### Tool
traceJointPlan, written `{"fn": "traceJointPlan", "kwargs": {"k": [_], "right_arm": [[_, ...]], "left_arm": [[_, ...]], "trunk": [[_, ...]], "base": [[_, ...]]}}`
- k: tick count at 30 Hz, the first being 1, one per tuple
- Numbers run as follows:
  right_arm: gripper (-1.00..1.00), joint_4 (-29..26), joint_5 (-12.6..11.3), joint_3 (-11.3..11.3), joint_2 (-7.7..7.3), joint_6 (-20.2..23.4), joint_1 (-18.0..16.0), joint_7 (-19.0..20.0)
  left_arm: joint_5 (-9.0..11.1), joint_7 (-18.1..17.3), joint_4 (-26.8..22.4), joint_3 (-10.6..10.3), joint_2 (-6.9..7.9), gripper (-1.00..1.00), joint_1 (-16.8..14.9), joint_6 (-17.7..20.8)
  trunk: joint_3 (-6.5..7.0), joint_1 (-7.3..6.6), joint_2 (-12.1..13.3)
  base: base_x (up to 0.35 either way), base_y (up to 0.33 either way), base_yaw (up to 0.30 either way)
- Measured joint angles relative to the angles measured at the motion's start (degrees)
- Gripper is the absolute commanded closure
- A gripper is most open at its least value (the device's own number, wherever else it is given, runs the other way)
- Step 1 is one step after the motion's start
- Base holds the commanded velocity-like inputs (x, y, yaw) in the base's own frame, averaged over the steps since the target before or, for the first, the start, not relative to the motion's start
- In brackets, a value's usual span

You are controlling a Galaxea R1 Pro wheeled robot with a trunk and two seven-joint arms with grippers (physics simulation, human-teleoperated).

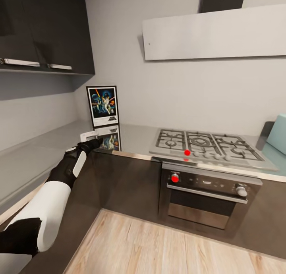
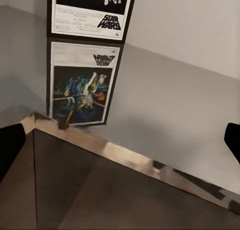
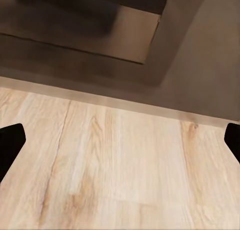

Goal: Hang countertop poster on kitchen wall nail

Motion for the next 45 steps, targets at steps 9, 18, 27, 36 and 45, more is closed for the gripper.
{"fn": "traceJointPlan", "kwargs": {"k": [9,18,27,36,45], "right_arm": [[-1.00,0.01,0.00,0.05,0.01,0.00,0.00,0.00],[-1.00,0.07,0.00,0.08,0.02,0.04,0.00,0.00],[-1.00,0.09,0.00,0.10,0.03,0.00,0.00,-0.01],[-1.00,0.07,0.04,0.09,-0.01,0.02,0.00,0.00],[-1.00,0.33,0.08,0.10,-0.05,0.00,0.00,0.01]], "left_arm": [[0.00,-0.07,0.13,0.13,0.85,-1.00,0.00,0.09],[0.01,-0.14,0.09,0.17,1.06,-1.00,0.00,0.08],[0.00,-0.16,0.00,0.23,2.51,-1.00,-0.01,0.10],[0.00,-0.10,-0.01,0.24,2.88,-1.00,0.00,0.03],[0.00,-0.08,0.02,0.24,2.90,-1.00,0.00,0.02]], "trunk": [[-0.01,0.00,0.00],[-0.52,0.03,0.00],[-0.84,0.01,0.00],[-0.86,0.01,0.00],[-0.86,0.03,0.00]], "base": [[0.333,0.080,0.000],[0.148,0.040,0.000],[0.143,0.085,0.000],[0.164,0.061,0.000],[0.204,0.003,0.000]]}}
